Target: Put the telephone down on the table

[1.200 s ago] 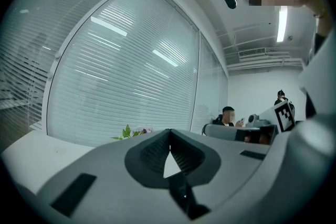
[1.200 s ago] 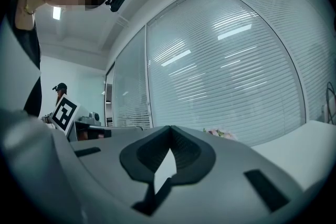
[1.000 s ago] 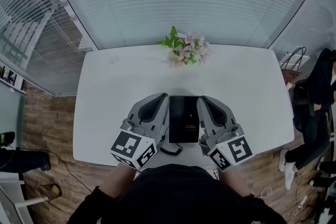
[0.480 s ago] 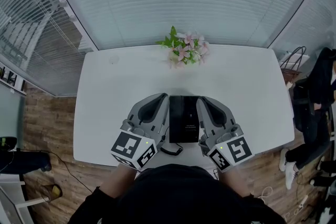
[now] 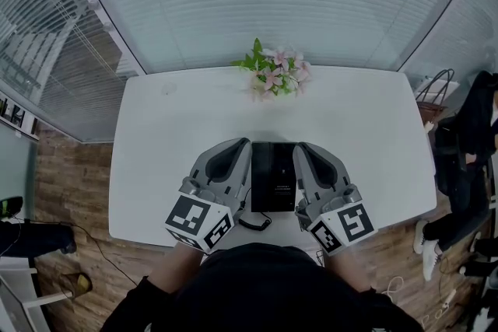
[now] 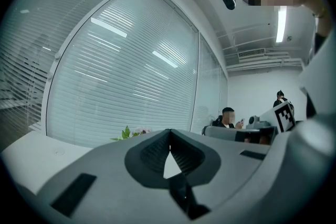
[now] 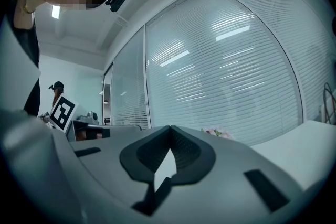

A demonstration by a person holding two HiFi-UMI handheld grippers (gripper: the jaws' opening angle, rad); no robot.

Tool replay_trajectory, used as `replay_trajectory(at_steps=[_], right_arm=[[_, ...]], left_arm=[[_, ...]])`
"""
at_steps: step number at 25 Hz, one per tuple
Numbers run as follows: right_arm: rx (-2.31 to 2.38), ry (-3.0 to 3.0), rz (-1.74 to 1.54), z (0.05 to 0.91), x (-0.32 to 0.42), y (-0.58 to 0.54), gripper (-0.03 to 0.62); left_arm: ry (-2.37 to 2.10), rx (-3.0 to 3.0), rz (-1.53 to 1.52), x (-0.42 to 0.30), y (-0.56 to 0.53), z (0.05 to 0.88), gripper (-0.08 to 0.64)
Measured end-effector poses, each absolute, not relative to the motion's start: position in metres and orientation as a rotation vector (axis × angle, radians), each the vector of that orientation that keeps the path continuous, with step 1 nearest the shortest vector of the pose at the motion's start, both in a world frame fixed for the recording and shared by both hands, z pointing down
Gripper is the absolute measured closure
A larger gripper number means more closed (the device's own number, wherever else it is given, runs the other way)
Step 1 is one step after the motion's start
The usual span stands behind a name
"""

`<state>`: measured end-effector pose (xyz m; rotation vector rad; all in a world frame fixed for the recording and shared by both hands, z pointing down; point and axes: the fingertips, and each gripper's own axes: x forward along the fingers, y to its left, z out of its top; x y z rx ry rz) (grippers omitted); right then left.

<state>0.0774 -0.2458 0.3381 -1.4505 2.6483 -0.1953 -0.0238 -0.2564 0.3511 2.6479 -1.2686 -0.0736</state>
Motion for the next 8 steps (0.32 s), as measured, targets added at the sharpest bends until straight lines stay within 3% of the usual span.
replay_trajectory(at_steps=[8], right_arm=[[-1.449,2.648,-0.182,0.3361,0.0775,-0.2458,0.588]], left_arm=[[-1.275,2.644,-0.079,-0.0242,-0.2567,0.3484,0.548]])
